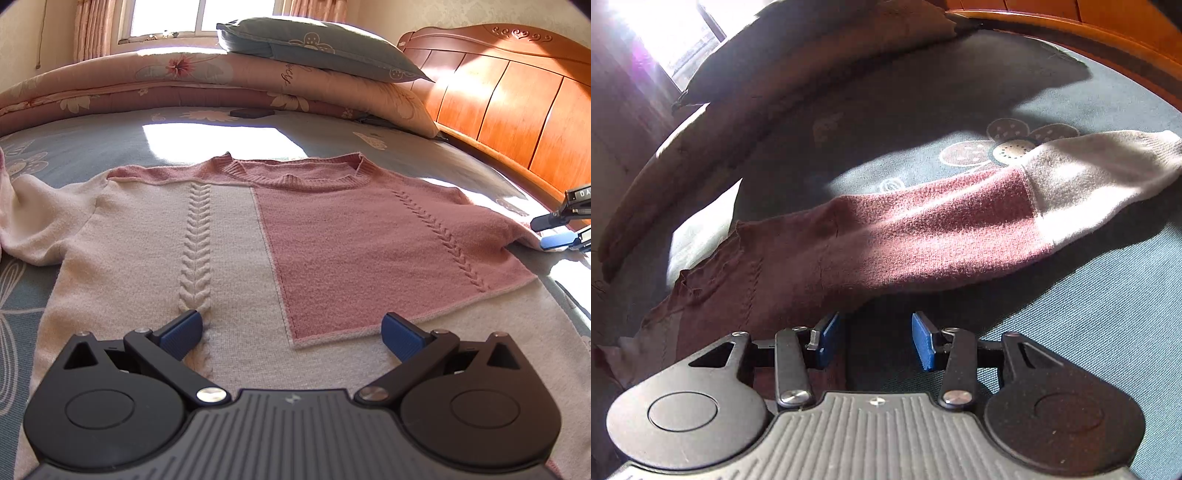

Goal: Fold clothes

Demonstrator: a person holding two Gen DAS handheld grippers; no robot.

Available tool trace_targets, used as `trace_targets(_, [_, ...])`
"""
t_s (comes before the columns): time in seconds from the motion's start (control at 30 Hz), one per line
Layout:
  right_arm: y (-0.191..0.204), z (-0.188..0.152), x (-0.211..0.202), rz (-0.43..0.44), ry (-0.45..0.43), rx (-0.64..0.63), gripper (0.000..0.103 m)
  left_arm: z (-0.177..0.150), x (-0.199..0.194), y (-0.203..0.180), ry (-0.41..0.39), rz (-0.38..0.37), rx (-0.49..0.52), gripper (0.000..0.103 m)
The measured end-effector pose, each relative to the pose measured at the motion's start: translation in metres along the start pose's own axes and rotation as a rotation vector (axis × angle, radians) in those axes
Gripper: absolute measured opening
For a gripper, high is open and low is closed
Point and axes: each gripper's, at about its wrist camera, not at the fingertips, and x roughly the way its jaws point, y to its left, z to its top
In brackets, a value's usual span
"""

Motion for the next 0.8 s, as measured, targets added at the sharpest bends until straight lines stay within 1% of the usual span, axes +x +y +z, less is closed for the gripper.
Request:
trace_targets(0.1, [0.032,0.017,0.002,0.007,-0.034,-0.087,0.048,0.0,0.0,0.0,0.001,0.001,0.0,0.102])
trace_targets(0.2, [0.061,0.045,0.009,0.014,-0.072,-0.169,0.048,0.0,0.001,-0.001,0.002,0.002,0.001,0.102])
trace_targets(0.3, [0.084,0.072,0.032,-0.023,-0.09,-0.269,0.048,0.001,0.001,0.0,0.002,-0.001,-0.002,0.102])
trace_targets(0.4, [0.093,0.089,0.068,-0.076,-0.057,-0.383,0.048,0.001,0.001,0.001,0.001,-0.008,-0.007,0.102])
trace_targets(0.5, [0.093,0.095,0.097,-0.124,-0.007,-0.539,0.049,0.001,0.001,0.003,0.001,-0.015,-0.015,0.102])
trace_targets(0.57, [0.089,0.096,0.106,-0.1,0.021,-0.608,0.05,0.001,0.001,0.003,0.002,-0.017,-0.014,0.102])
trace_targets(0.67, [0.084,0.097,0.119,-0.071,0.05,-0.682,0.055,0.001,0.001,0.003,0.002,-0.016,-0.01,0.102])
trace_targets(0.73, [0.08,0.096,0.129,-0.083,0.069,-0.728,0.055,0.001,0.002,0.002,0.002,-0.011,-0.005,0.102])
trace_targets(0.8, [0.076,0.095,0.139,-0.091,0.106,-0.771,0.058,0.0,0.002,0.001,0.001,-0.008,0.0,0.102])
